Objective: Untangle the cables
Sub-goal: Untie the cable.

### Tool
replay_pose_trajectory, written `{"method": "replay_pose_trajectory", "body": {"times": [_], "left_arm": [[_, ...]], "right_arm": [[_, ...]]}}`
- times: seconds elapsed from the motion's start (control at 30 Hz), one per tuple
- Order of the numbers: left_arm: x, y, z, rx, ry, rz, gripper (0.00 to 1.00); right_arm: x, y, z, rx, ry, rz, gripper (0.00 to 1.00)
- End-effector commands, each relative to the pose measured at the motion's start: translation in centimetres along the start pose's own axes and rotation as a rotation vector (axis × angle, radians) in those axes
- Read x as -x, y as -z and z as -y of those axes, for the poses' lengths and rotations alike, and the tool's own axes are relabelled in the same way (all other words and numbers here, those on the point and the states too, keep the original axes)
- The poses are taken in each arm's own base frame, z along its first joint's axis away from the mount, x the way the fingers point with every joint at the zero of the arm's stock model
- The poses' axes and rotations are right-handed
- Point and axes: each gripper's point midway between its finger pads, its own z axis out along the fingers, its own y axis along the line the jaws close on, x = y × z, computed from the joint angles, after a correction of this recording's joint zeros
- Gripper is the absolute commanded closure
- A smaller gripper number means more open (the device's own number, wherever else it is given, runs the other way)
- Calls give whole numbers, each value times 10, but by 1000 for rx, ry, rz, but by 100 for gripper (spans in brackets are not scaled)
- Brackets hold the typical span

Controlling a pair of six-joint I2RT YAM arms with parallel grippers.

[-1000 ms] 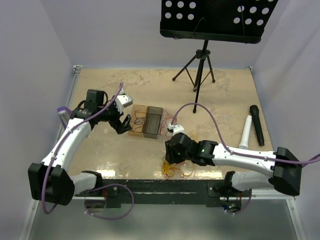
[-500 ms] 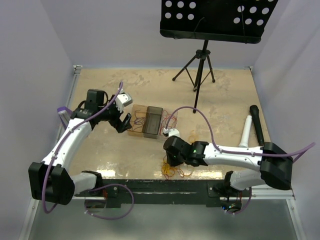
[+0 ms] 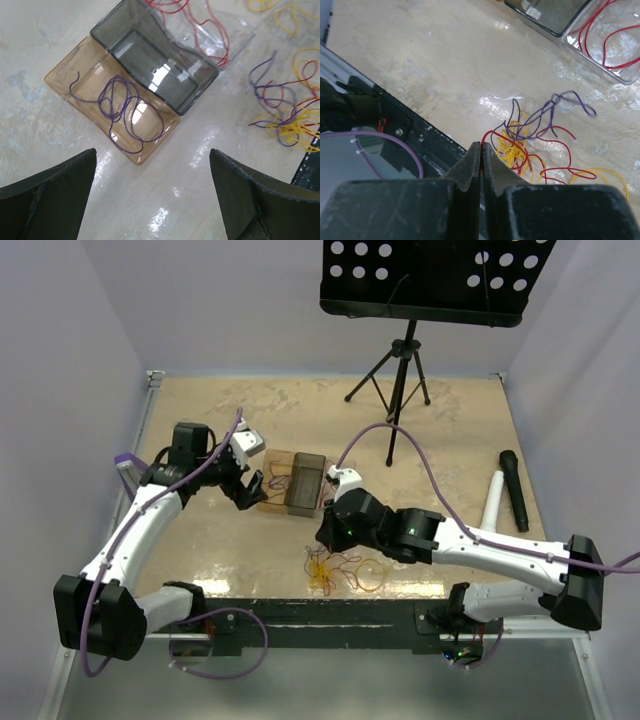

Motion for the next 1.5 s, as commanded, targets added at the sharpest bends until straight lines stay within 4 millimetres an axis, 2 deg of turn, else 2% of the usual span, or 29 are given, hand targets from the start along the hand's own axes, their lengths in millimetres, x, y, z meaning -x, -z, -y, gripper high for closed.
{"method": "replay_pose_trajectory", "body": {"times": [0.0, 0.17, 0.27, 0.47, 0.57, 0.67, 0.77, 0.87, 0.97, 1.23, 1.33, 1.47], "left_arm": [[28, 11, 36, -132, -76, 134, 0], [42, 29, 77, -290, -165, 231, 0], [43, 38, 99, -379, -238, 273, 0], [39, 51, 125, -510, -309, 326, 0], [39, 56, 135, -554, -324, 358, 0], [46, 61, 141, -589, -332, 397, 0], [63, 68, 144, -622, -312, 450, 0], [78, 68, 140, -619, -278, 486, 0], [86, 64, 134, -597, -251, 509, 0], [89, 67, 148, -682, -132, 526, 7], [91, 68, 151, -695, -89, 531, 14], [82, 62, 152, -675, -70, 523, 22]], "right_arm": [[26, 21, -26, 105, -13, 76, 97], [55, 34, -57, 220, -15, 155, 97], [82, 51, -82, 305, -14, 224, 97], [147, 97, -128, 436, -11, 388, 97], [165, 110, -143, 470, -6, 429, 97], [177, 118, -155, 515, -7, 458, 97], [183, 120, -165, 548, -10, 473, 98], [184, 116, -174, 578, -14, 473, 99], [187, 114, -181, 605, -21, 483, 99], [218, 129, -202, 658, -53, 576, 99], [231, 136, -206, 662, -68, 614, 100], [247, 152, -206, 660, -96, 669, 100]]}}
